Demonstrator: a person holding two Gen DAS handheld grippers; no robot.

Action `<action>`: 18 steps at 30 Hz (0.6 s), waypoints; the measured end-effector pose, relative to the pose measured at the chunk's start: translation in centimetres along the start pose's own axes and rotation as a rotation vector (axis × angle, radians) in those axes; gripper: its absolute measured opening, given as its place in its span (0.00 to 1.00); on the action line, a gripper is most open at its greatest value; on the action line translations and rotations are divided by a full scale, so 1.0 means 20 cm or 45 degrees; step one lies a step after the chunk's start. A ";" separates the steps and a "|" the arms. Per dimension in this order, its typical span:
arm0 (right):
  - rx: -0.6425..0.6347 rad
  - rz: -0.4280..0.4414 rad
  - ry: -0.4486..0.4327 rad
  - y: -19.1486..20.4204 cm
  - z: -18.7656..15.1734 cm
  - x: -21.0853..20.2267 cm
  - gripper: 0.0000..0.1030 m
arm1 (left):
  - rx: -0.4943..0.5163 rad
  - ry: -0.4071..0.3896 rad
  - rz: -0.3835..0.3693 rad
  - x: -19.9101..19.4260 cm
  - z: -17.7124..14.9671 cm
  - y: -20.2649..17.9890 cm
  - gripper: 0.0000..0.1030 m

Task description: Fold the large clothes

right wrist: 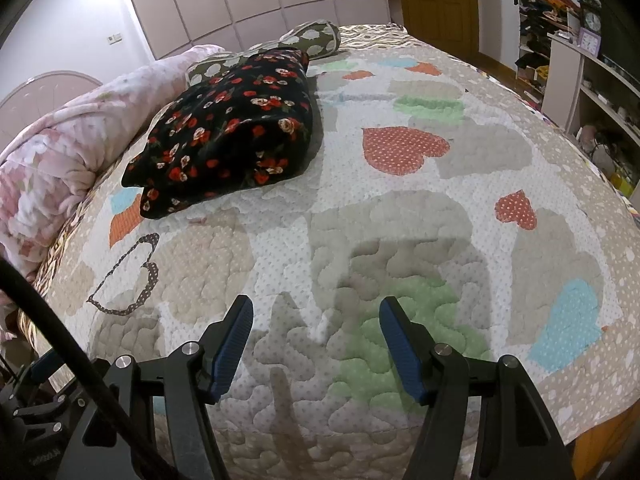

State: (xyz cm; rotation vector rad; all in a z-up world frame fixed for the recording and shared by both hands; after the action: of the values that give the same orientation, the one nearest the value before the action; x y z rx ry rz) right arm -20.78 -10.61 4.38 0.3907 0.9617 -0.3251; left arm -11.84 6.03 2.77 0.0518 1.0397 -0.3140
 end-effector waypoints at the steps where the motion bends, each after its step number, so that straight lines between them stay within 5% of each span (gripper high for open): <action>1: -0.002 -0.001 0.000 0.00 0.00 0.00 0.68 | 0.000 0.001 -0.001 0.00 0.00 0.00 1.00; 18: -0.022 -0.011 -0.002 0.03 -0.01 0.00 0.68 | -0.002 0.021 -0.009 0.02 -0.01 0.01 1.00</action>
State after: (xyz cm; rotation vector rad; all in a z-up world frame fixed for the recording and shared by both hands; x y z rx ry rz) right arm -20.68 -9.96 4.41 0.3703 0.9643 -0.3244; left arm -11.82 6.09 2.24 0.0495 1.0567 -0.3201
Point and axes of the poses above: each gripper's, at about its wrist camera, not at the fingertips, and x roughly the way its jaws point, y to its left, z to its top, the point moved 2 cm from there along x, roughly the way its jaws point, and after that the axes turned 5 degrees about y, right-handed, at the moved point
